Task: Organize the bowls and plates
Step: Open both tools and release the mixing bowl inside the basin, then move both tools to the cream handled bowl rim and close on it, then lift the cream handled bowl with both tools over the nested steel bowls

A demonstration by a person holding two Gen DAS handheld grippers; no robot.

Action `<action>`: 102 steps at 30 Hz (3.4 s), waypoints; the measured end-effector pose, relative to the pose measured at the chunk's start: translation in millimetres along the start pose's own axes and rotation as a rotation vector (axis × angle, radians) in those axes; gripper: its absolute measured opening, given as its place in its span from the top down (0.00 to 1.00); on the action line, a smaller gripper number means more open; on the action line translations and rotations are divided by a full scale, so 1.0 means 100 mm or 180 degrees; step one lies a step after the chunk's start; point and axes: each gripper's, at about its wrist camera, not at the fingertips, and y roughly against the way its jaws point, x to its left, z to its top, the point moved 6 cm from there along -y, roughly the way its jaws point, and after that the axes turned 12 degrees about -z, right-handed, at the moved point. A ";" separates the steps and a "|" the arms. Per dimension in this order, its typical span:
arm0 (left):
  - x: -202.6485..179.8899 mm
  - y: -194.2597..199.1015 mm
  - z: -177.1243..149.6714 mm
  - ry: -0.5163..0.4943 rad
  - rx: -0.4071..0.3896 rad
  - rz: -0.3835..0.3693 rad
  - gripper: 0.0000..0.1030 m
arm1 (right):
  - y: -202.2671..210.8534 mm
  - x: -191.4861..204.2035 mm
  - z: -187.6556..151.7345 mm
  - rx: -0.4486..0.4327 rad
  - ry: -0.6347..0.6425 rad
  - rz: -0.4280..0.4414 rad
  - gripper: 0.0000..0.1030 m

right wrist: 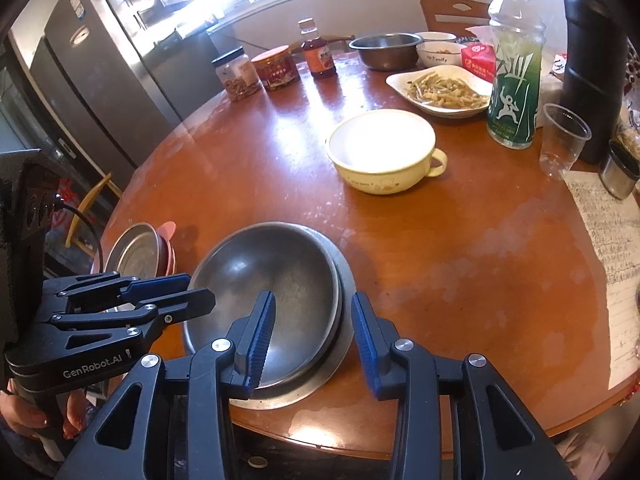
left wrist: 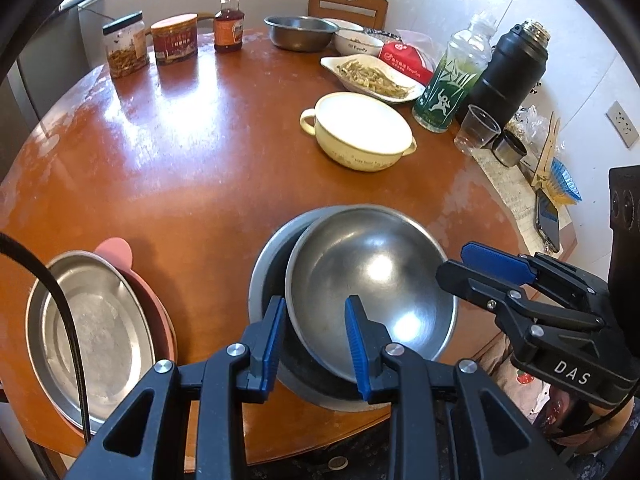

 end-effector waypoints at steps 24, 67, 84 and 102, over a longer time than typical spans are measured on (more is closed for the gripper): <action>0.08 -0.34 1.30 0.0020 -0.0136 0.0027 0.64 | -0.28 -0.71 0.72 -0.0099 -0.0739 -0.0067 0.45; 0.37 -1.23 1.54 0.0170 0.0358 0.0059 0.70 | -1.06 -0.73 1.03 0.0051 -0.0839 -0.0062 0.74; 0.23 -0.39 1.41 0.0021 -0.0103 0.0143 0.70 | -0.53 -0.36 1.05 -0.0208 -0.0578 0.0048 0.74; 0.14 0.00 0.94 -0.0012 -0.0208 0.0121 0.70 | -0.05 -0.10 0.76 -0.0346 -0.0392 0.0072 0.74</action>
